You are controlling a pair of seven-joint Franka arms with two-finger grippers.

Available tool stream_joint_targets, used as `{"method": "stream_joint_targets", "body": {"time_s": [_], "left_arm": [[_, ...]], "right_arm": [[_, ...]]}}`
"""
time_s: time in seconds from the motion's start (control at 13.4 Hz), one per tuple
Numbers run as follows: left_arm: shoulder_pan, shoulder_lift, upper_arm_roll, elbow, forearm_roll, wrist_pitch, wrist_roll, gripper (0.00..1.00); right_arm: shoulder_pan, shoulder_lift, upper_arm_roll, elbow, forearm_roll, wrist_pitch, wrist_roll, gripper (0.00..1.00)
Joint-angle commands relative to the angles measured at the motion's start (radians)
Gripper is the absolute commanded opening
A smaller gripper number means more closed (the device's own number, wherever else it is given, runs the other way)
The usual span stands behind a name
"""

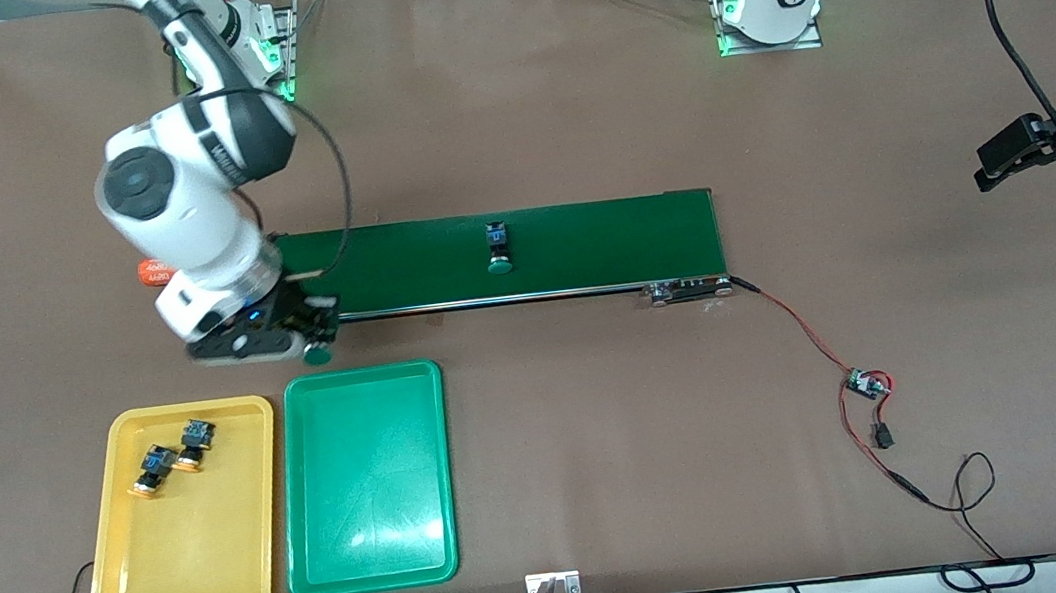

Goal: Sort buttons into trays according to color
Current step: 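Carry the green button over the green tray with the right gripper, then release the green button in the green tray and grasp the next one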

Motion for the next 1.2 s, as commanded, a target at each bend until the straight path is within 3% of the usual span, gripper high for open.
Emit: {"method": "stream_joint_targets", "body": {"time_s": [0.0, 0.45, 0.6, 0.82, 1.05, 1.12], "left_arm": [[0.003, -0.038, 0.001, -0.051, -0.013, 0.005, 0.001, 1.0], [0.01, -0.048, 0.001, -0.077, -0.015, 0.036, 0.0, 1.0], [0.015, -0.048, 0.002, -0.081, -0.015, 0.036, 0.0, 1.0], [0.015, -0.061, 0.002, -0.097, -0.015, 0.016, 0.0, 1.0], [0.015, -0.071, 0.002, -0.11, -0.015, 0.011, 0.0, 1.0], [0.015, -0.071, 0.002, -0.11, -0.013, 0.011, 0.0, 1.0]], "right_arm": [[-0.001, 0.157, -0.04, 0.177, 0.007, -0.02, -0.094, 0.0], [-0.001, 0.311, -0.06, 0.268, -0.002, 0.023, -0.121, 0.01], [0.0, 0.352, -0.061, 0.276, -0.002, 0.036, -0.116, 0.08], [0.003, 0.395, -0.06, 0.276, -0.002, 0.072, -0.115, 0.3], [0.011, 0.424, -0.06, 0.273, 0.003, 0.104, -0.105, 0.66], [0.013, 0.427, -0.06, 0.273, 0.0, 0.123, -0.105, 0.7]]}}
